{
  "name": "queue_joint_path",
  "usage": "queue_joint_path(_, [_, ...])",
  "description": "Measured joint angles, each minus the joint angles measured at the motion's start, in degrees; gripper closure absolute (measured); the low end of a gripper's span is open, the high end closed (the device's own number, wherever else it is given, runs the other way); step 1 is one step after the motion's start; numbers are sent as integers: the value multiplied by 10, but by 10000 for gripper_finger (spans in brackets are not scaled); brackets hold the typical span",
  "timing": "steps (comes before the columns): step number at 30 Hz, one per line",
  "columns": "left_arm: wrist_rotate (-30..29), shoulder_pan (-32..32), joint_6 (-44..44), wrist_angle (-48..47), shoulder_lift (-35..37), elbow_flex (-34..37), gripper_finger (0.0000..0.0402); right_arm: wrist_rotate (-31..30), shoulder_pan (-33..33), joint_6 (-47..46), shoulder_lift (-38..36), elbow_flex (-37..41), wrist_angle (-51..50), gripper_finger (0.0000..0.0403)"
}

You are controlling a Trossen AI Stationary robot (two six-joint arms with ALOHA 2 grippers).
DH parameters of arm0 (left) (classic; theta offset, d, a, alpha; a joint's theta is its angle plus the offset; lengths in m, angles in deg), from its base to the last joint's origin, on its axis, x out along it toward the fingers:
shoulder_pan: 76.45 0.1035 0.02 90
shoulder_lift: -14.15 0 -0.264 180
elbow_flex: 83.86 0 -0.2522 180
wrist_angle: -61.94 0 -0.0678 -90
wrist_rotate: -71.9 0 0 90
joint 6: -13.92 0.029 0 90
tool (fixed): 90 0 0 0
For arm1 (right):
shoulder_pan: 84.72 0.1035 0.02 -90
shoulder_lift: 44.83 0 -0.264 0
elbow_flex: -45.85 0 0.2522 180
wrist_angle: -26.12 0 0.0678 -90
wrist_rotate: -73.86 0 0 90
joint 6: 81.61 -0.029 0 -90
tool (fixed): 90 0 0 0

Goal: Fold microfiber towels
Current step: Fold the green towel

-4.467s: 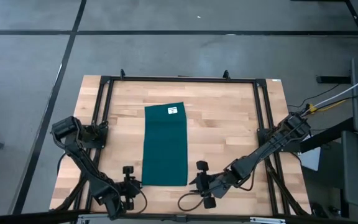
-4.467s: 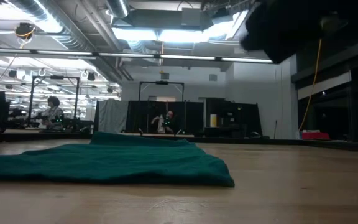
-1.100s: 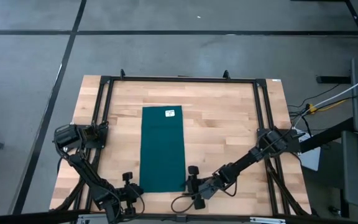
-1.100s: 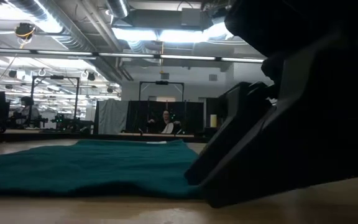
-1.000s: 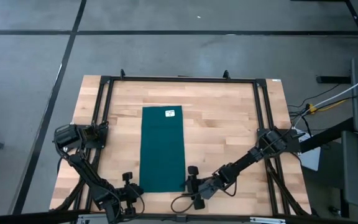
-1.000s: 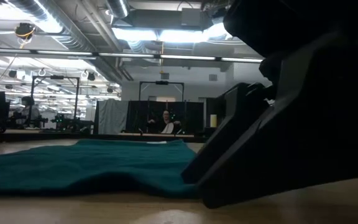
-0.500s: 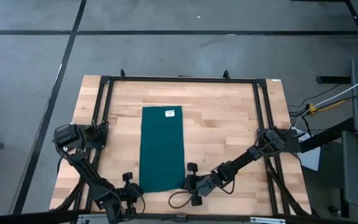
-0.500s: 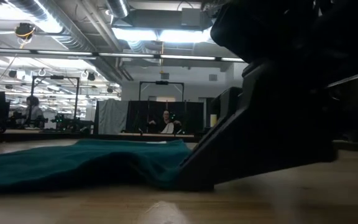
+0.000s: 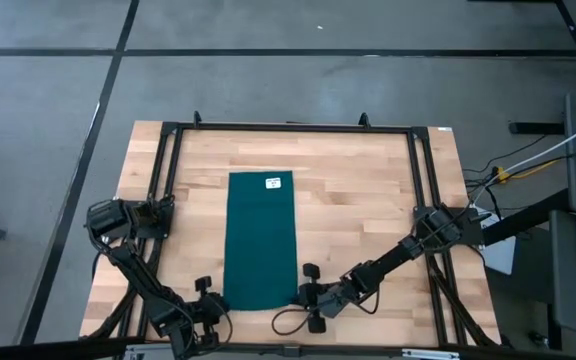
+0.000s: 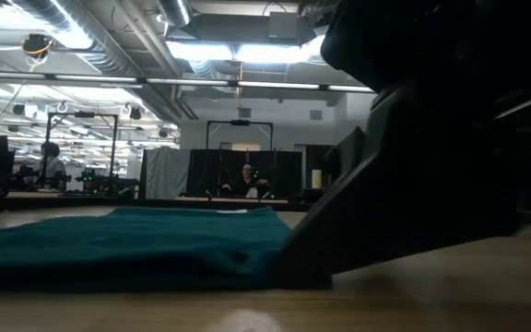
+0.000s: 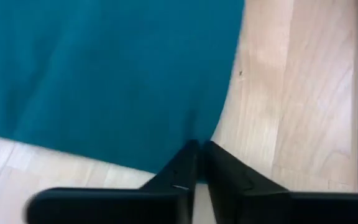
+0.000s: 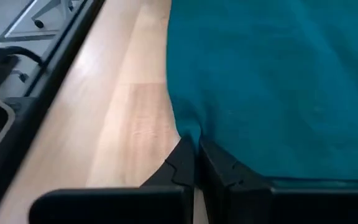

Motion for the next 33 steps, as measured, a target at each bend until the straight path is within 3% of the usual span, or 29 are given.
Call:
queue_joint_path(2, [-3, -2, -2, 1, 0, 0, 393, 0, 7, -17, 0, 0, 0, 392])
queue_joint_path(12, [-13, -3, 6, -2, -2, -29, 399, -19, 49, -52, 3, -15, -4, 396])
queue_joint_path(24, [-67, 17, 44, -40, -2, -112, 400, -31, 52, -15, -9, -70, -22, 396])
queue_joint_path(33, [-78, 11, 3, -93, 1, -179, 400, -40, 84, -79, -24, -102, -30, 396])
